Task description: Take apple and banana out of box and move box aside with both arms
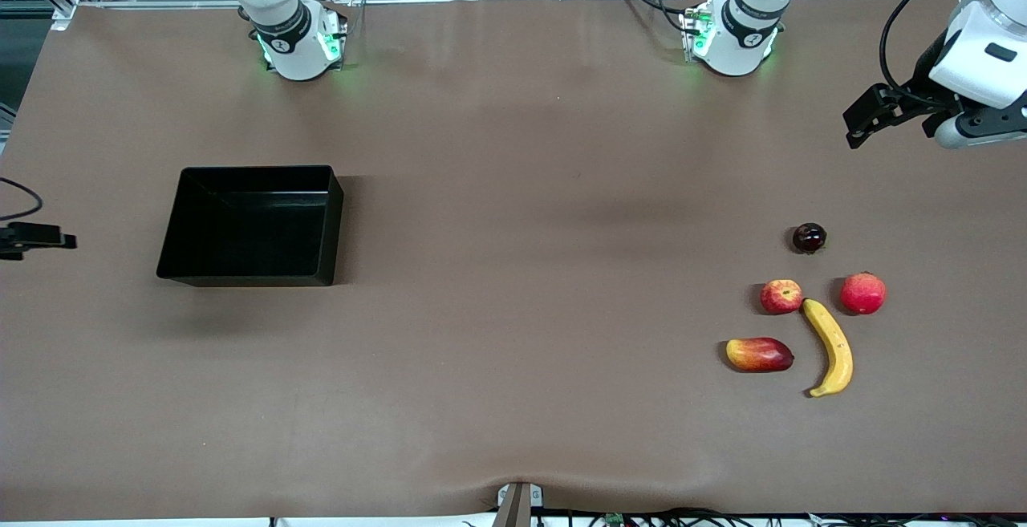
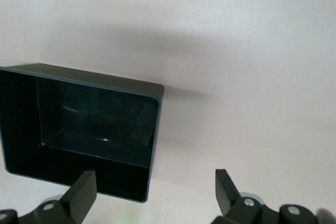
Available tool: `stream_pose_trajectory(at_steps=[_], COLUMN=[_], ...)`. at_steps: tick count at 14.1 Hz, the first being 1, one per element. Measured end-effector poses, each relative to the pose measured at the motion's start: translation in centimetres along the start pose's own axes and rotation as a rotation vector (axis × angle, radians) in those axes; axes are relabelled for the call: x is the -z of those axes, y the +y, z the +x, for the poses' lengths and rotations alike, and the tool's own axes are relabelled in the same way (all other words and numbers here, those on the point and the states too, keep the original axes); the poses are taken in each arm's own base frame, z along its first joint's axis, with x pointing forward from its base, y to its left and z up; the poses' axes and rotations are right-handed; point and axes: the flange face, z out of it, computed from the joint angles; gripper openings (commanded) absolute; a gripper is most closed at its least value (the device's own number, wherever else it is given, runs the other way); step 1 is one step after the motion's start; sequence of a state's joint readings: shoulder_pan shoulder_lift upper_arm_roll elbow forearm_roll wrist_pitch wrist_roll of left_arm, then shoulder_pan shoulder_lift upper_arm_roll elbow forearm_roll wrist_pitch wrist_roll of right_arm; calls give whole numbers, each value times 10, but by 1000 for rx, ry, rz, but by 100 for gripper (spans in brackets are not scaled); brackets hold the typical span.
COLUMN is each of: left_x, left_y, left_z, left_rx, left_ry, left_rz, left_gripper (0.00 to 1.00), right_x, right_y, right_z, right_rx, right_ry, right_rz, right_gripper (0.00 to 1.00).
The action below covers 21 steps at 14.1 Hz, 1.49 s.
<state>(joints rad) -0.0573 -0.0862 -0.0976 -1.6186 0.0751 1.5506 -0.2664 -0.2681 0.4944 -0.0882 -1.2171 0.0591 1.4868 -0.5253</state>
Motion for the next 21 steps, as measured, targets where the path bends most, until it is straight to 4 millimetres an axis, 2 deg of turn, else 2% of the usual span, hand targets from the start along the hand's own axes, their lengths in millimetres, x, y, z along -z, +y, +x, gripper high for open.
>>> stream_pose_trajectory(at_steps=[3,5,7,11,13,15,17,21], left_x=[0,2,2,3,3,3,6,8], left_y=[0,0,0,2,2,2,3,3], left_z=[0,-1,-1,-2,-2,-2,-2,-2], left_rx=[0,0,0,-2,-2,-8,-21,-64], left_ry=[1,3,4,3,2,3,9,5], left_rz=[0,-2,-3,-8,-11,-12,-14,-41], left_gripper=[100,100,100,100,100,100,100,100], right_x=[49,79,100,135,150,153,144,101], right_y=[-23,-50,-79,-173,-210,-223,-220,-218], right_z=[-3,-9,-18,-24,-33,-41,-50,-89], right_rx=[30,50,34,-6,27,39,26,18], right_ry=[68,103,108,120,139,149,211,228], right_rz=[-40,-61,-63,-79,-93,-98,-105,-93], right_gripper=[100,100,100,100,100,100,100,100])
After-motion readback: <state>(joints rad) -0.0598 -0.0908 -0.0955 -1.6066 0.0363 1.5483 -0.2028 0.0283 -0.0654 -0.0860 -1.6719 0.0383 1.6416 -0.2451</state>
